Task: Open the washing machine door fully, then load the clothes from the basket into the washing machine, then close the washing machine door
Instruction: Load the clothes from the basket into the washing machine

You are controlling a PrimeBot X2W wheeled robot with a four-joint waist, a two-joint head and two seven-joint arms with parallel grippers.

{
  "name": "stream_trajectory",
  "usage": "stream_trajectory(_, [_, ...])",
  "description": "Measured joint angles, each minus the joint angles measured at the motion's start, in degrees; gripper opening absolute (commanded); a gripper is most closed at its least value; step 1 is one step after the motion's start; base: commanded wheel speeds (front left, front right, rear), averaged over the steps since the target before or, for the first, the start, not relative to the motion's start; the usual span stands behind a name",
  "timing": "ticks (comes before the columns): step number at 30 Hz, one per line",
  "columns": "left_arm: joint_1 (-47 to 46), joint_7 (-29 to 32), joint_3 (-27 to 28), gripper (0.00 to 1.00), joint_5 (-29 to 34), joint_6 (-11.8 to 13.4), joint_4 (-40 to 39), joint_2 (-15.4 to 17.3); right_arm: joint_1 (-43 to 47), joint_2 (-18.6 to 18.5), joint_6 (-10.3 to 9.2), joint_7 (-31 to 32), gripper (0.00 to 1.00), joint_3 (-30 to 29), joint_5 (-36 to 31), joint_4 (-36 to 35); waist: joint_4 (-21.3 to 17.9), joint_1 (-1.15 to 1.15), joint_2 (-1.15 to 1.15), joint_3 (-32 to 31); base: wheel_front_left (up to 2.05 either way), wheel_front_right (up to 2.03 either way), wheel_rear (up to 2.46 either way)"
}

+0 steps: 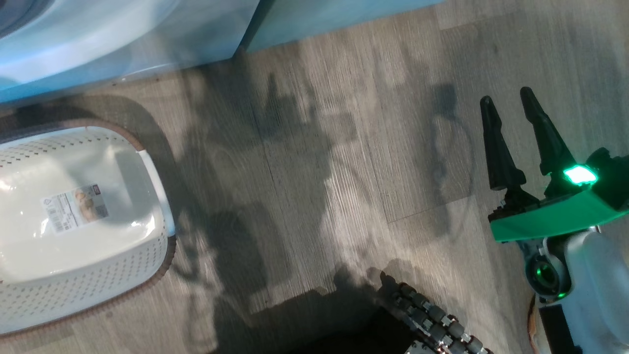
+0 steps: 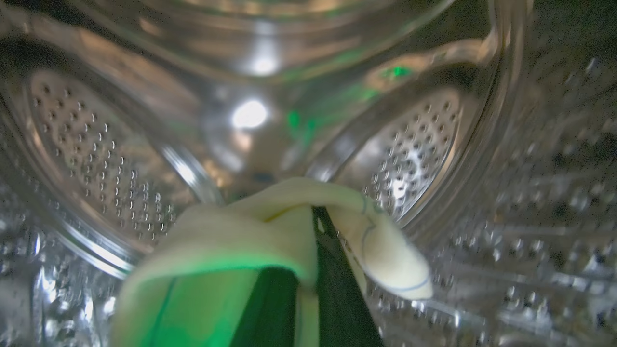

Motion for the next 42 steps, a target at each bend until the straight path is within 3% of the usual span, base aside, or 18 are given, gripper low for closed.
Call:
stream_trajectory(5, [1.46, -0.01, 5.23, 0.0, 3.04, 0.43, -4.98, -0.03, -0.73, 0.02, 0.0, 0.0, 1.0, 0.13, 0.36, 0.01, 0.07, -0.01, 0.0, 0.42, 0.0, 0.0, 0.0])
stream_trajectory(10, [5.2, -0.01, 6.14, 0.0, 4.98, -0.68, -2.54, -0.81, -0.88, 0.02, 0.0, 0.0, 1.0, 0.21, 0.46, 0.02, 0.26, -0.01, 0.0, 0.3, 0.0, 0.0, 0.0])
stream_trajectory(11, [5.66, -0.01, 6.04, 0.06, 5.25, -1.0, -1.46, -1.1, -0.88, 0.02, 0.0, 0.0, 1.0, 0.22, 0.46, 0.02, 0.3, -0.01, 0.0, 0.26, 0.0, 0.0, 0.0])
stream_trajectory(14, [6.0, -0.01, 5.24, 0.48, 5.42, -1.68, 2.35, -2.1, -0.87, 0.02, 0.0, 0.0, 1.0, 0.22, 0.45, 0.07, 0.53, -0.01, 0.0, 0.07, 0.0, 0.0, 0.0])
stream_trajectory(15, [6.0, 0.0, 4.94, 0.96, 5.39, -1.94, 3.85, -2.56, -0.87, 0.03, 0.0, 0.0, 1.0, 0.2, 0.45, 0.13, 0.65, -0.01, 0.0, -0.07, 0.0, 0.0, 0.0])
stream_trajectory(16, [6.04, 0.0, 4.57, 1.0, 5.39, -2.18, 5.22, -3.0, -0.86, 0.03, 0.0, 0.0, 1.0, 0.2, 0.42, 0.21, 0.77, -0.01, 0.0, -0.27, 0.0, 0.0, 0.0])
stream_trajectory(26, [10.43, 2.68, 2.24, 1.0, 2.1, -3.15, 13.93, -7.44, -0.14, 0.03, 0.0, 0.0, 1.0, -0.82, -1.22, 1.23, 2.54, -0.01, 0.0, -4.73, 0.0, 0.0, 0.0])
stream_trajectory(33, [17.27, 3.71, 1.24, 1.0, -1.79, -3.18, 15.34, -9.78, 3.05, 0.03, 0.0, 0.0, 1.0, -1.85, -2.35, 2.24, 3.93, -0.01, 0.0, -9.53, 0.0, 0.0, 0.0])
stream_trajectory(42, [31.03, 0.48, 1.79, 1.0, -6.67, -3.18, 13.26, -11.27, 8.17, 0.03, 0.0, 0.0, 1.0, -4.44, -4.77, 3.32, 6.24, -0.01, 0.0, -18.6, 0.0, 0.0, 0.0])
